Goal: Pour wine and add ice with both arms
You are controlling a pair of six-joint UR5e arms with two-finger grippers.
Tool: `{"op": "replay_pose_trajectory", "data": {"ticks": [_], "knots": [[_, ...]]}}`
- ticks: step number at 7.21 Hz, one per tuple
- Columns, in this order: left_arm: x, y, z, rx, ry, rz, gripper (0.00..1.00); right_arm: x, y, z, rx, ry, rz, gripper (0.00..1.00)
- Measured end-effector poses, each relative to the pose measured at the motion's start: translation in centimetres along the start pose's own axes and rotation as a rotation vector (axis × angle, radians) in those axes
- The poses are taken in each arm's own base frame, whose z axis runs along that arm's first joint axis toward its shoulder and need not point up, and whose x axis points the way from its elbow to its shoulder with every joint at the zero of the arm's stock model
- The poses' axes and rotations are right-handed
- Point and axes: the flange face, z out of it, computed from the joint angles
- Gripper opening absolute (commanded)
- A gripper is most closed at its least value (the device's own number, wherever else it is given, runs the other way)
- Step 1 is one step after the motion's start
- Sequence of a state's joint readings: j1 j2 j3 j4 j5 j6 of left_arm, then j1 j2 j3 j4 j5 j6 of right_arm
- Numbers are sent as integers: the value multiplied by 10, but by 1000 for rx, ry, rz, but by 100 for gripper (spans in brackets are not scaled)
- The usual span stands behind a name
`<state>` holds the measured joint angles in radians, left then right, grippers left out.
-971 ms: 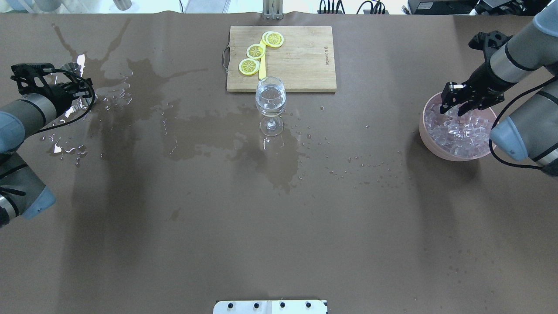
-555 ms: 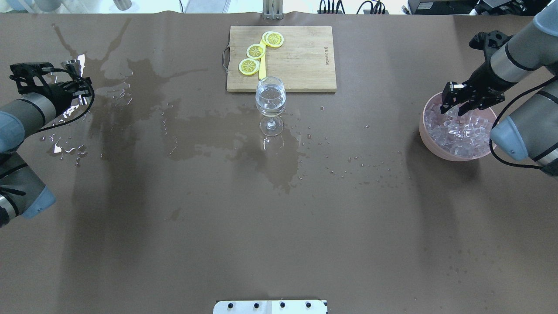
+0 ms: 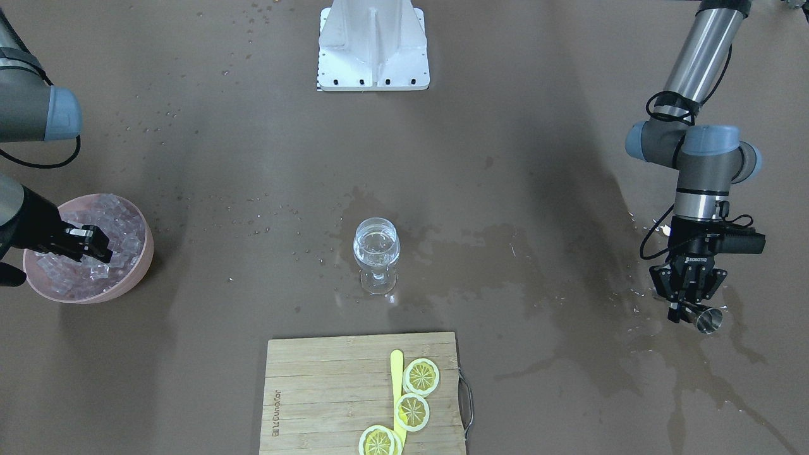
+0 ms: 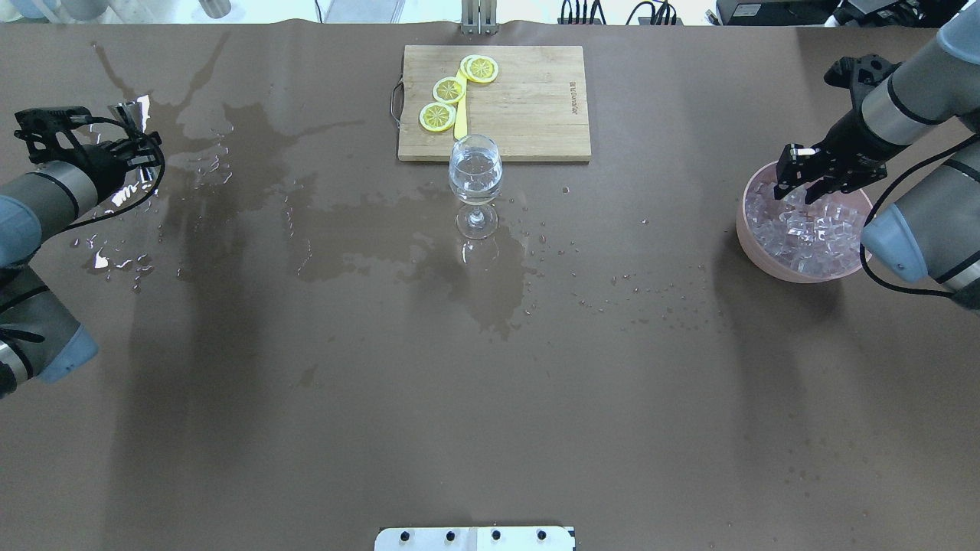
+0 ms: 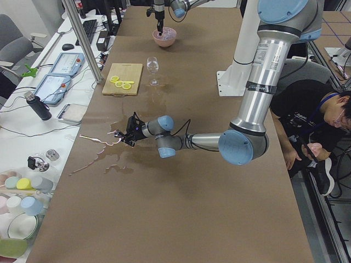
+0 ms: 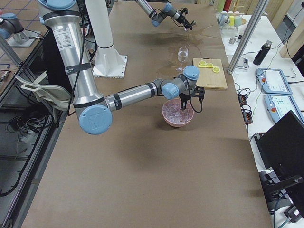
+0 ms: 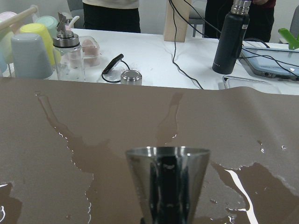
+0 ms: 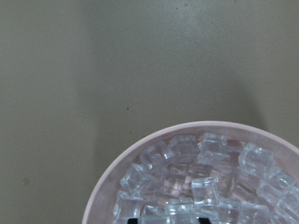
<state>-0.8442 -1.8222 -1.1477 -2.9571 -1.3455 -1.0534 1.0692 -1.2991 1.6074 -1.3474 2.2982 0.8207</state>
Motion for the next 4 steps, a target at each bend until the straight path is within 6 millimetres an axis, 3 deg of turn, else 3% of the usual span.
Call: {"op": "replay_pose_trajectory", "data": {"ticks": [4], "knots": [[-1, -20, -15, 178, 40, -37, 30, 0, 0, -1, 2, -1, -2, 40]]}}
